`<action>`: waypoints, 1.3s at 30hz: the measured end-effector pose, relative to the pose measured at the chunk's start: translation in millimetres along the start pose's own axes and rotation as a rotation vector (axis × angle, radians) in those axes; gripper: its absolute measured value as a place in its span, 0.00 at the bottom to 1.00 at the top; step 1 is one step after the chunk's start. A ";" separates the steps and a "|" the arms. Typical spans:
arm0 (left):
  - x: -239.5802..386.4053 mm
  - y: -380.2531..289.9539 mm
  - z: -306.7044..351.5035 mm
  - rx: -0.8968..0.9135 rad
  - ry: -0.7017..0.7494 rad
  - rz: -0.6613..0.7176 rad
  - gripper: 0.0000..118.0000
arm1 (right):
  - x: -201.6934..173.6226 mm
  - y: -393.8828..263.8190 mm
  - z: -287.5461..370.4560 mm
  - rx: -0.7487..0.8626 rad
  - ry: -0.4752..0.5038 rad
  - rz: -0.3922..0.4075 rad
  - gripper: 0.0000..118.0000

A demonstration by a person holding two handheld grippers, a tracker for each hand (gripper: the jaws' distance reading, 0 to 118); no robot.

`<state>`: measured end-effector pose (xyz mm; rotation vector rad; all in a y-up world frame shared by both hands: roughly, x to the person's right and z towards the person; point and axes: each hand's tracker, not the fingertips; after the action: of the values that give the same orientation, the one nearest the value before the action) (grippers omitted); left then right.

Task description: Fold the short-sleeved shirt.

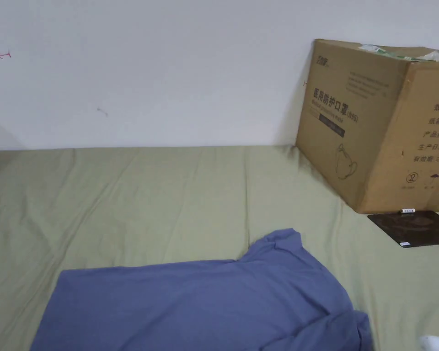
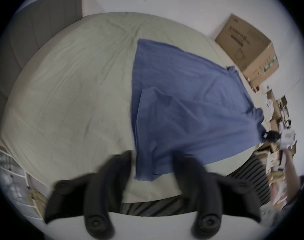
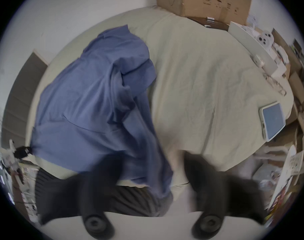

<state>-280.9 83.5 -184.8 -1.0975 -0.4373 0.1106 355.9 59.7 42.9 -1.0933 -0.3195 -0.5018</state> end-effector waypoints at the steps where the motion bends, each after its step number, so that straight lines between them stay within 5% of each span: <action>1: 1.5 1.7 7.5 0.018 -0.015 0.020 0.86 | -2.3 -0.4 5.4 0.001 0.051 -0.019 0.99; 6: 47.8 10.7 62.4 0.287 -0.121 0.085 0.88 | -49.2 4.9 59.4 0.221 0.174 0.012 0.99; 10: 101.9 37.0 94.3 0.594 -0.154 -0.062 0.88 | -116.1 15.5 102.2 0.574 0.272 0.140 0.98; 13: 147.2 52.7 107.8 0.827 -0.087 -0.150 0.84 | -161.7 8.8 127.7 1.032 0.238 0.187 0.98; 15: 163.4 55.9 111.7 0.925 -0.096 -0.158 0.76 | -185.7 11.6 129.0 1.202 0.128 0.195 0.98; 17: 178.3 59.1 113.8 0.957 -0.112 -0.166 0.73 | -204.3 25.8 126.8 1.042 0.181 0.244 0.98; 18: 183.6 60.4 114.0 0.946 -0.117 -0.169 0.58 | -205.6 26.5 124.0 1.025 0.268 0.273 0.94; 19: 181.7 64.3 108.2 0.939 -0.117 -0.174 0.23 | -206.6 24.5 122.5 1.072 0.311 0.253 0.67; 20: 186.8 66.7 105.5 0.934 -0.059 -0.190 0.00 | -207.4 27.3 123.2 1.071 0.272 0.252 0.24; 21: 189.1 64.1 102.4 0.930 -0.042 -0.184 0.00 | -209.2 26.7 121.9 1.046 0.206 0.256 0.00; 24: 173.9 72.1 92.0 0.879 -0.119 -0.158 0.00 | -204.2 34.5 119.1 1.033 0.310 0.250 0.00; 28: 140.5 115.9 67.3 0.761 -0.054 -0.136 0.00 | -200.8 48.2 106.1 0.997 0.249 0.290 0.00; 33: 69.8 217.8 -19.6 0.232 -0.090 0.000 0.00 | -199.8 67.6 84.8 0.928 0.262 0.316 0.00; 34: 56.7 231.0 -42.5 0.181 -0.046 0.003 0.06 | -200.9 71.5 77.7 0.911 0.254 0.321 0.00; 35: 52.0 234.9 -55.5 0.160 0.010 -0.003 0.22 | -201.4 74.6 71.4 0.897 0.250 0.324 0.00; 37: 36.1 248.6 -91.2 0.118 0.094 -0.034 0.96 | -201.7 80.5 56.4 0.867 0.248 0.320 0.00; 39: 26.0 250.6 -123.5 0.039 0.117 -0.052 0.96 | -201.7 85.2 44.8 0.827 0.253 0.303 0.00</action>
<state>-176.6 103.2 -444.6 -1.0478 -0.3571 0.0095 231.0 177.4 -100.3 -0.2572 -0.1082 -0.1907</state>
